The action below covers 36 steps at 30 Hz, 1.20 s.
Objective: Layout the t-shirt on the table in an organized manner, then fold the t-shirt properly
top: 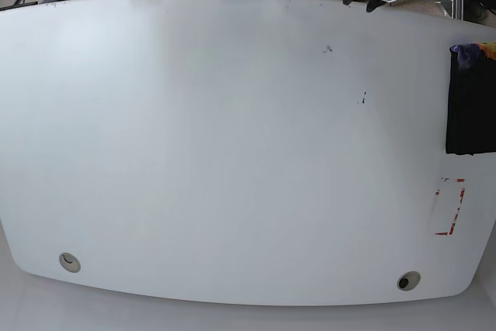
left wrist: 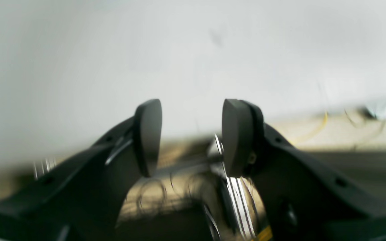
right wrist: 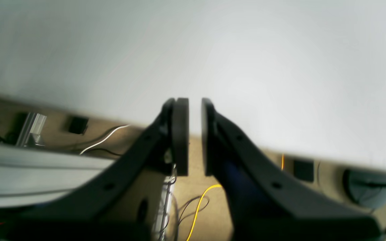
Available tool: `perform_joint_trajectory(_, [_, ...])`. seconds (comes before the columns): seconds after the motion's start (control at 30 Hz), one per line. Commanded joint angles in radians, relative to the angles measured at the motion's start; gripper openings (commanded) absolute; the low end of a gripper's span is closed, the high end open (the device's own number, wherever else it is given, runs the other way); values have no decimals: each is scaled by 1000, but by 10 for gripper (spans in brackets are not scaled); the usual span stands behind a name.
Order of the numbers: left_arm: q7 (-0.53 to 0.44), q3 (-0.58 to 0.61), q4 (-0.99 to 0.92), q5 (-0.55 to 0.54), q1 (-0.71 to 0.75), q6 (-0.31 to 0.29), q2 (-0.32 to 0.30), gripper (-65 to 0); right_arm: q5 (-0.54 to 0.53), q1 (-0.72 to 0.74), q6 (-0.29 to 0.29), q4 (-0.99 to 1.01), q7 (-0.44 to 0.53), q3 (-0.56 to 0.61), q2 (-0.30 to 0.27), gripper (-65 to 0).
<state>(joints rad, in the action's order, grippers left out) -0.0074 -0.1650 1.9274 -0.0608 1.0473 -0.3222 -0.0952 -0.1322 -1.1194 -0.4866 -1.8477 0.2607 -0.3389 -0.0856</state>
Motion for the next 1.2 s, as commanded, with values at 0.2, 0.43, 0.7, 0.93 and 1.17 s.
perform_joint_trajectory(0.2, [-19, -5, -7, -3, 251, -4, -4, -376, -19, -198, -71, 26, 27, 5, 31, -591])
perform_joint_trajectory(0.43, [-19, 0, -200, -3, 233, -4, -48, -376, -13, -155, -71, 233, 27, 57, 30, -591])
perform_joint_trajectory(0.7, [-19, 37, -579, -3, -17, -1, -76, -376, 22, 34, -60, 572, 27, 165, -44, -591])
perform_joint_trajectory(0.93, [-22, 98, -891, -3, -252, 1, -77, -376, 67, 243, -60, 854, 30, 169, -44, -591])
perform_joint_trajectory(1.17, [-21, 146, -1121, -3, -437, 2, -77, -376, 78, 384, -60, 1024, 27, 171, -44, -591])
